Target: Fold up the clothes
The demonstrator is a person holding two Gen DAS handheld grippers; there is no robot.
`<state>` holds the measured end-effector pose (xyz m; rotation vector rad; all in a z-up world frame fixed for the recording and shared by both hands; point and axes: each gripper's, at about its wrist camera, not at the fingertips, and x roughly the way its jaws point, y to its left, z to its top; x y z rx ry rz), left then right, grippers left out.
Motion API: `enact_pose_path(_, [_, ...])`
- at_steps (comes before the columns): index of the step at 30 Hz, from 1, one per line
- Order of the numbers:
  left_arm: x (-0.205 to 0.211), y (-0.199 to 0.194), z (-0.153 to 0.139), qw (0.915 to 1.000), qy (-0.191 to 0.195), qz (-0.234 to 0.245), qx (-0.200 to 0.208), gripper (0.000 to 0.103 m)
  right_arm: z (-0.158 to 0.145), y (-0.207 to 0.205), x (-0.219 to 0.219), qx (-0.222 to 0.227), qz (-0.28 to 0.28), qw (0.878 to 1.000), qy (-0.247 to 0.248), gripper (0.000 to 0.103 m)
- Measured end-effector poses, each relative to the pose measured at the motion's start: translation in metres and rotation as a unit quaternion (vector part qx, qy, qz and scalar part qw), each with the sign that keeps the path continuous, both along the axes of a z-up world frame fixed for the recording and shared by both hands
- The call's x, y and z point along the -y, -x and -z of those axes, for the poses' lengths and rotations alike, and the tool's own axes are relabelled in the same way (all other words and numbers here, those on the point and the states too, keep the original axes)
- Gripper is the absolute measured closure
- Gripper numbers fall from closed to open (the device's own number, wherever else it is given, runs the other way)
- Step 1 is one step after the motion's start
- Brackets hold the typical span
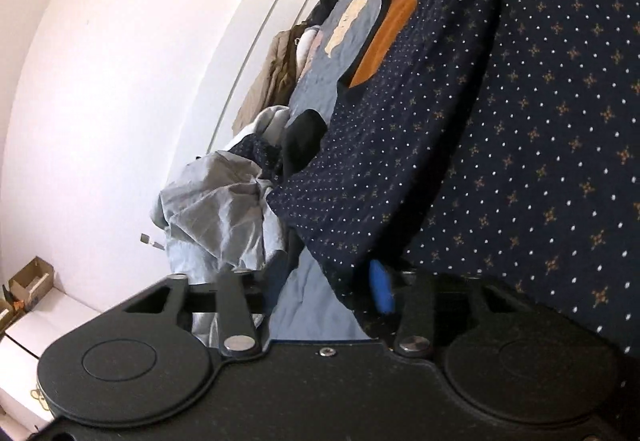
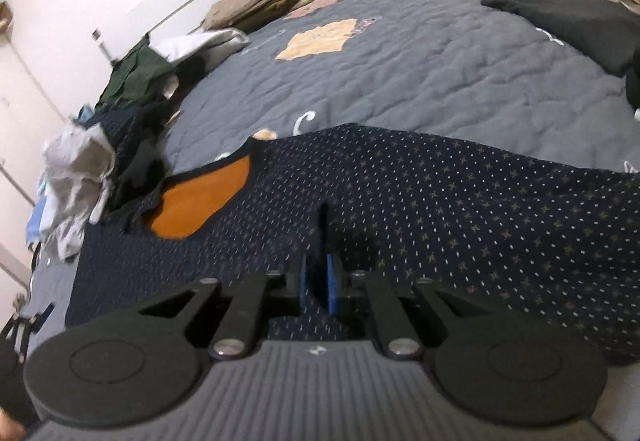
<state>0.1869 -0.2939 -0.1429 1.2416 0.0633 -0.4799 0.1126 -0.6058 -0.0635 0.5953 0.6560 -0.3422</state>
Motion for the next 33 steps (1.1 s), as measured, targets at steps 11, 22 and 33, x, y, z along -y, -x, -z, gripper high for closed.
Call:
enact_pose_path(11, [-0.001,0.003,0.001,0.9998,-0.003,-0.004,-0.019,0.088,0.021,0.0,-0.015,-0.054,-0.02,0.997,0.047,0.088])
enact_pose_path(22, [-0.009,0.008,-0.004,0.9993,-0.013,0.013,-0.033,0.087,0.009,0.01,0.01,-0.048,0.051,0.997,0.043,0.088])
enact_pose_path(33, [0.008,0.022,-0.002,0.9985,-0.021,0.05,0.004,0.044,-0.011,-0.012,-0.027,-0.004,-0.043,0.999,0.008,0.074])
